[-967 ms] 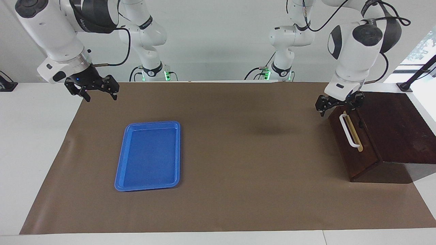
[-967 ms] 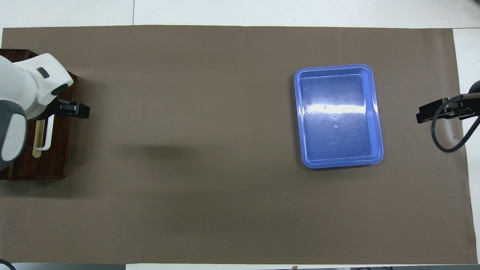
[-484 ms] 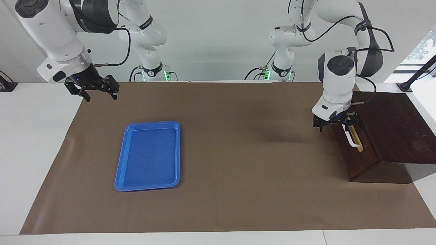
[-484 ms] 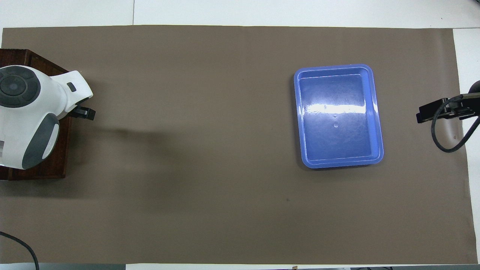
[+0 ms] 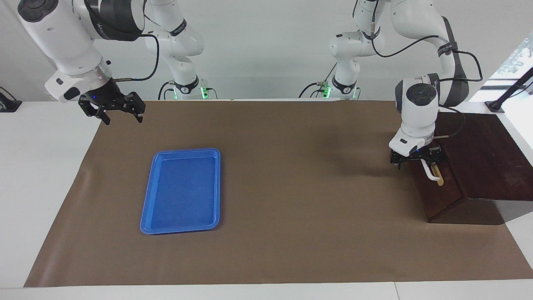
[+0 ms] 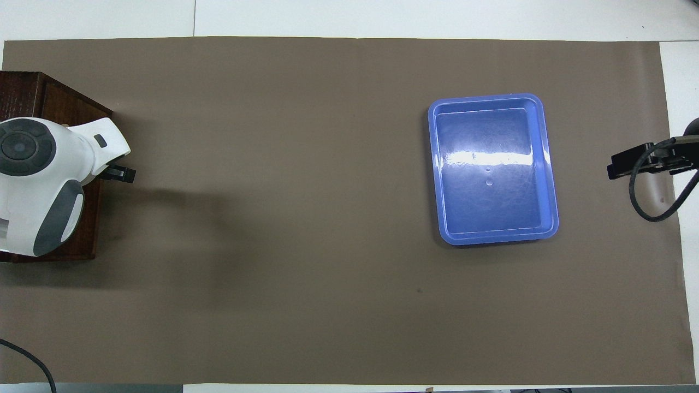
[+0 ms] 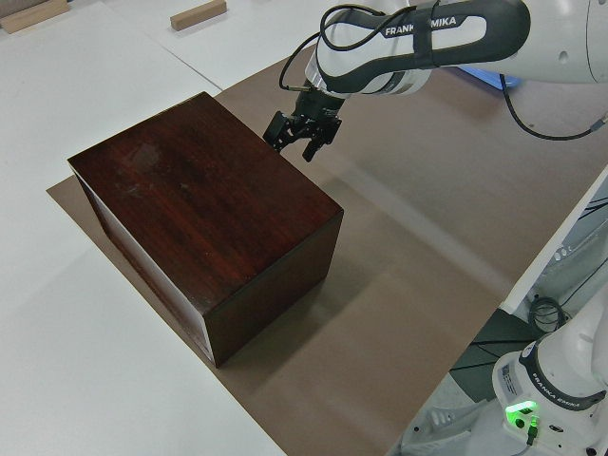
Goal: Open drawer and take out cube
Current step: 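Pull the drawer open toward the robot with the left gripper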
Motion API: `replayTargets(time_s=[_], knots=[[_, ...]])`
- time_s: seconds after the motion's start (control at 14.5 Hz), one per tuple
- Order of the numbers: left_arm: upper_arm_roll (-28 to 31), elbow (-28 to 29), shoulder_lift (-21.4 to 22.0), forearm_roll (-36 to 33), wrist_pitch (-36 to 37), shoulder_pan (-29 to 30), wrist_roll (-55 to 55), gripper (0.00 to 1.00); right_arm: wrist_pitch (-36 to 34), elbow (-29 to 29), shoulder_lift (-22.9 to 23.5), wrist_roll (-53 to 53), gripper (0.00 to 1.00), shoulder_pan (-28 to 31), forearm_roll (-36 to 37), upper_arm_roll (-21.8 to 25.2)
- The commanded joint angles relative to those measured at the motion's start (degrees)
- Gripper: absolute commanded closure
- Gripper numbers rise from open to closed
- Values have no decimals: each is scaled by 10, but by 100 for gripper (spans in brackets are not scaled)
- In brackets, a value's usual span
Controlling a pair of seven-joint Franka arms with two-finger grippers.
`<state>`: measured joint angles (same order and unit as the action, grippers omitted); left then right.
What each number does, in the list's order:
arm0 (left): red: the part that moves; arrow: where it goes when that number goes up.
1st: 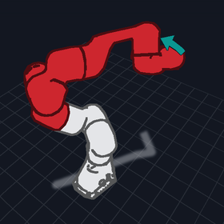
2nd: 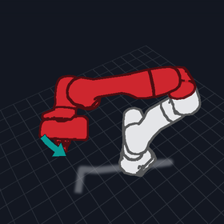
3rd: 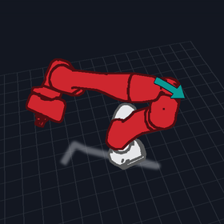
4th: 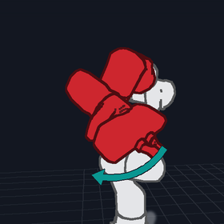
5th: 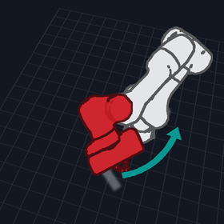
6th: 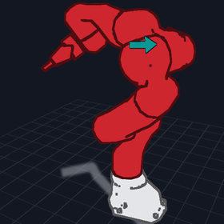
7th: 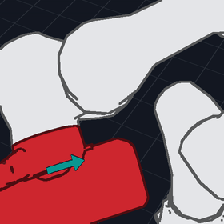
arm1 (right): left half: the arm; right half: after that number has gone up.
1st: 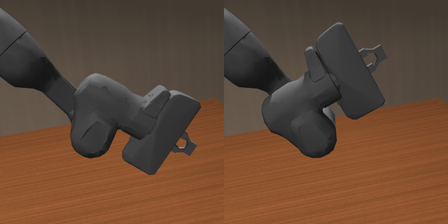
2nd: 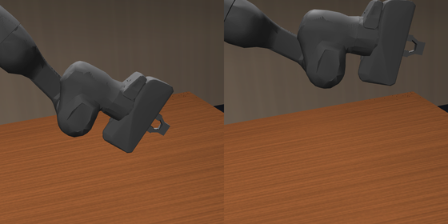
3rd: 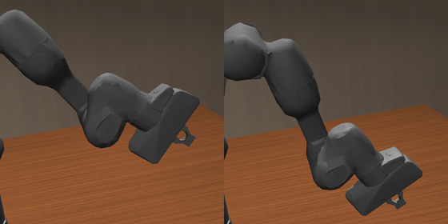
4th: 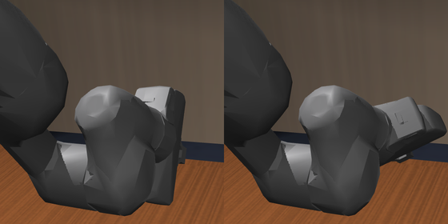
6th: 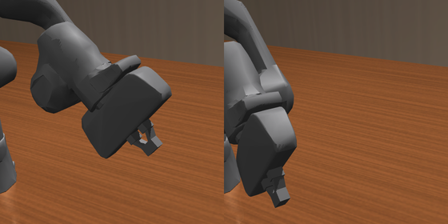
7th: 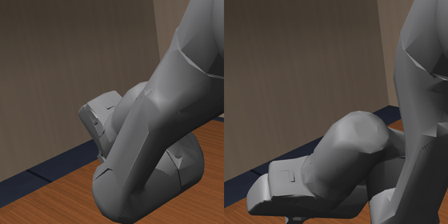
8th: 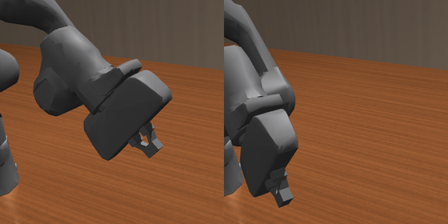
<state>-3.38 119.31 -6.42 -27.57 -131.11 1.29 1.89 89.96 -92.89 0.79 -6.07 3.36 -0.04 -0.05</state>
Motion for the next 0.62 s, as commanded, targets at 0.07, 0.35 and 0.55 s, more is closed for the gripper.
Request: replayTargets(time_s=[0.07, 0.35, 0.55], knots=[[-7, 20, -6, -4, -28, -49, 89, 0, -7, -5, -6, 9, 0, 10, 7, -7], [-8, 15, -5, 10, -6, -122, 181, 0, -9, -6, -7, 9, 0, 10, 5, -7], [-8, 10, -4, 38, 12, -153, 192, 0, -10, -9, -9, 9, 0, 13, 5, -7]])
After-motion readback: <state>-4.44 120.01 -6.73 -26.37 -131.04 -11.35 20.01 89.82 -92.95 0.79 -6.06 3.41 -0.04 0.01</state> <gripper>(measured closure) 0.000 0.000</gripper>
